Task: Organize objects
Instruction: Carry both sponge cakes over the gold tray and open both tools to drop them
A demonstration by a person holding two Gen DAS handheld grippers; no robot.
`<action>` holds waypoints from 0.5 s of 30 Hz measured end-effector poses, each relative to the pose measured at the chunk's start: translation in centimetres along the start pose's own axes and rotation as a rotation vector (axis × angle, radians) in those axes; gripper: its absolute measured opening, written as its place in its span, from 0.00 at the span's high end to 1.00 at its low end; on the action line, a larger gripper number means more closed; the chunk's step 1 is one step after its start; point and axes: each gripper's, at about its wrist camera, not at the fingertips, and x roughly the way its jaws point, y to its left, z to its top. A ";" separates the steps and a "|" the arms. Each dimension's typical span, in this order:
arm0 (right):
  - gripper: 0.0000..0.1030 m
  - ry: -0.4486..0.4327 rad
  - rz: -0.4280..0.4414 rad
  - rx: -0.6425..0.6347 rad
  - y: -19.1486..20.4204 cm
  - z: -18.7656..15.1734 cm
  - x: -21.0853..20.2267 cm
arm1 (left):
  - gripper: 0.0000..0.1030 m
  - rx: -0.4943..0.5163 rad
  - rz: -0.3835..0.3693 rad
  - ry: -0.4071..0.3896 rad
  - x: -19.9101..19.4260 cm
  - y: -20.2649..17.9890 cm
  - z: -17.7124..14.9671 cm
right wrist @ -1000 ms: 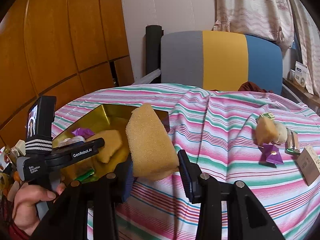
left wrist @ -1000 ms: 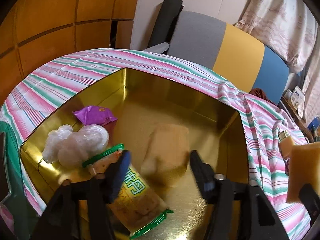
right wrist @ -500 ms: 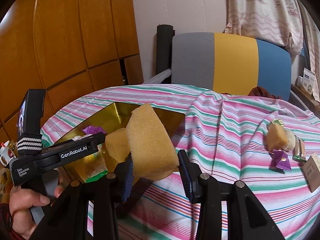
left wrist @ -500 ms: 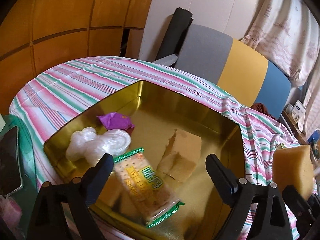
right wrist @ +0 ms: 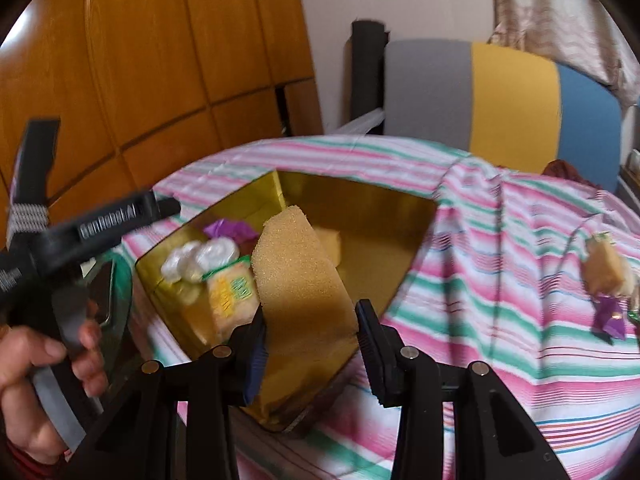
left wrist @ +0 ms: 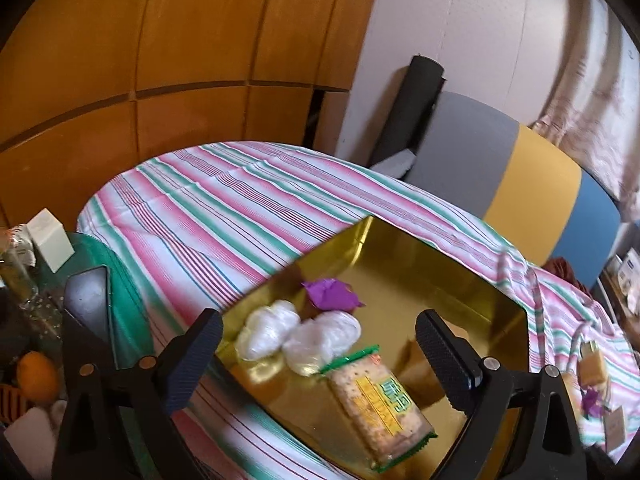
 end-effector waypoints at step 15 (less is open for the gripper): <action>0.45 0.038 0.041 0.034 0.5 -0.7 0.8 | 0.01 -0.036 0.013 0.003 -0.2 0.5 0.1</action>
